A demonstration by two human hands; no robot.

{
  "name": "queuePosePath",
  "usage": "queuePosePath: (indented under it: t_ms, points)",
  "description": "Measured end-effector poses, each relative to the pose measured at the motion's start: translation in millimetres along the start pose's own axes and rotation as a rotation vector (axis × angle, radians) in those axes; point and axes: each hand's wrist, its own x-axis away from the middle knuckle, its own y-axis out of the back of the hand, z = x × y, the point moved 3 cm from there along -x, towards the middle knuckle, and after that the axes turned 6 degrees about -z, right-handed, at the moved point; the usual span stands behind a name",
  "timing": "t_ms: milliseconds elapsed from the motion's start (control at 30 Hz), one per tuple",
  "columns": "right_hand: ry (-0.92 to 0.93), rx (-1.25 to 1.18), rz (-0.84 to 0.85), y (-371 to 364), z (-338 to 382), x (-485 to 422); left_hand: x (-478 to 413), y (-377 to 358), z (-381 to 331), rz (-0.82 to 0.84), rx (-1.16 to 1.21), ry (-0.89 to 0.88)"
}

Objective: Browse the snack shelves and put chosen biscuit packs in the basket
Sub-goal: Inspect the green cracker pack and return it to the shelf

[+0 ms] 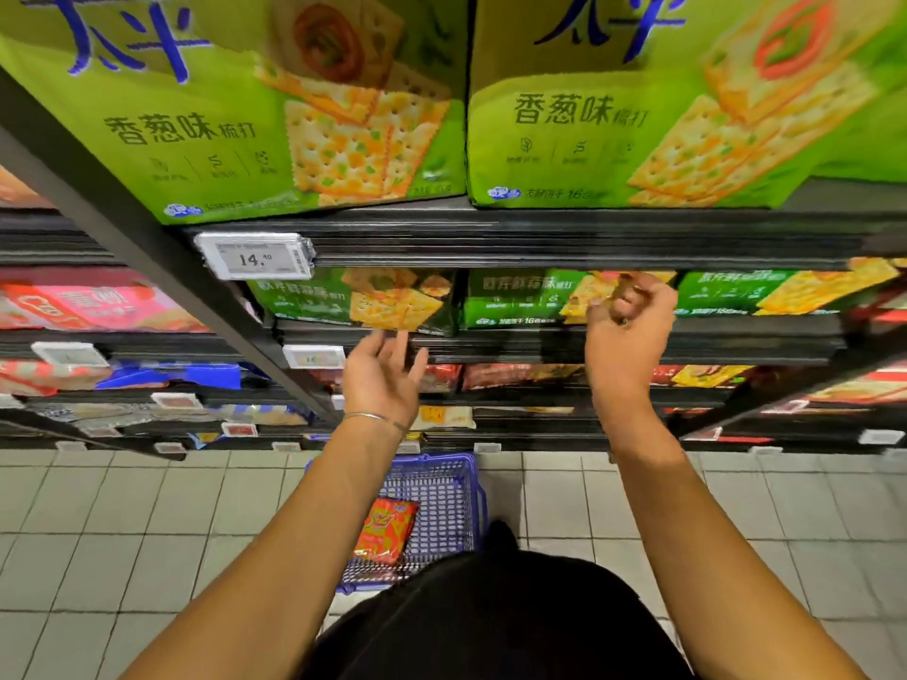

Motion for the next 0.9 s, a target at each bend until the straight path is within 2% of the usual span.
queuePosePath:
  t_ms: [67,167,300,533,667,767,900]
  points:
    - [-0.043,0.028,-0.061,16,-4,-21,3,-4,23,0.032,-0.141,-0.049]
    - [-0.063,0.065,-0.043,28,-8,-48,11,-19,41,0.154,-0.331,-0.130]
    - [-0.015,0.006,-0.017,30,-9,-62,15,-43,46,0.264,-0.431,-0.216]
    - [-0.007,0.097,0.017,30,-12,-75,14,-59,47,0.128,-0.506,-0.487]
    - [-0.040,0.025,0.033,39,-20,-84,18,-66,58,0.081,-0.520,-0.597]
    - [-0.050,-0.066,0.069,47,-27,-87,19,-70,65,0.075,-0.573,-0.656]
    - [0.001,-0.060,0.102,56,-33,-89,19,-73,70,0.048,-0.613,-0.675]
